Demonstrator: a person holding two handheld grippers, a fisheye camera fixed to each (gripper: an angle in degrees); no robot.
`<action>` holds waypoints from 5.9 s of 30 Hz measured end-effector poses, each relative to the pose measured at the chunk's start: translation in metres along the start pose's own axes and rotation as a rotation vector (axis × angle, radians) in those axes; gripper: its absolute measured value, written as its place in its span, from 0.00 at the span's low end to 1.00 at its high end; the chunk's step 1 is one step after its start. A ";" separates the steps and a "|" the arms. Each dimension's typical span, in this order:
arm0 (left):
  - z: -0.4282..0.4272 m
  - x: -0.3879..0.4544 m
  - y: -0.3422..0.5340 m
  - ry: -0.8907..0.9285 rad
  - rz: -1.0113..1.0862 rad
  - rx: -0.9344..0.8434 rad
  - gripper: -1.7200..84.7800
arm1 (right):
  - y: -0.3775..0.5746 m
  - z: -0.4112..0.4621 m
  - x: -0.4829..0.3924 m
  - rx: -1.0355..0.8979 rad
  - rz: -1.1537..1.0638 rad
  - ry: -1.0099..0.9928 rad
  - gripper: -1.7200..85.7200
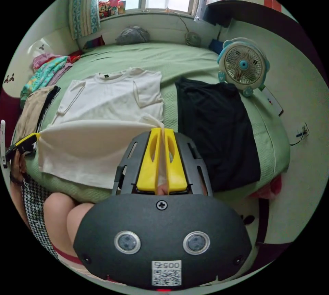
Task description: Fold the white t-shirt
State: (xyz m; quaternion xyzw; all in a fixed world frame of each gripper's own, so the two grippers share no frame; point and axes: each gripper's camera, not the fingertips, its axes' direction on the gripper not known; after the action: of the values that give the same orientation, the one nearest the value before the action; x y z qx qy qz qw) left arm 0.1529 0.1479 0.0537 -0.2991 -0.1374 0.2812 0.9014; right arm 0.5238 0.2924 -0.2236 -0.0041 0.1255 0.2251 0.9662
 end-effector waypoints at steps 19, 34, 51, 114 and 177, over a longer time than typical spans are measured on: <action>-0.037 -0.023 0.095 0.059 0.020 -0.093 0.14 | 0.082 -0.003 0.005 -0.138 -0.055 0.041 0.12; -0.033 -0.023 0.115 -0.001 0.022 -0.138 0.15 | 0.121 -0.032 -0.001 -0.129 -0.039 -0.013 0.01; -0.062 -0.014 0.132 -0.008 0.011 -0.134 0.10 | 0.142 -0.053 0.003 -0.117 -0.039 0.000 0.01; -0.403 0.023 0.298 -0.080 0.032 0.058 0.06 | 0.204 -0.377 0.088 -0.083 0.038 -0.153 0.00; -0.047 -0.003 0.076 0.011 -0.015 -0.181 0.02 | 0.060 -0.037 0.012 -0.316 -0.088 -0.069 0.01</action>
State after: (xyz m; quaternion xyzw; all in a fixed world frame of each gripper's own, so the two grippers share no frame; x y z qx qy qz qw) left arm 0.1380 0.1746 -0.0305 -0.3799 -0.1595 0.2591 0.8736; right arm 0.4991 0.3494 -0.2592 -0.1540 0.0552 0.1997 0.9661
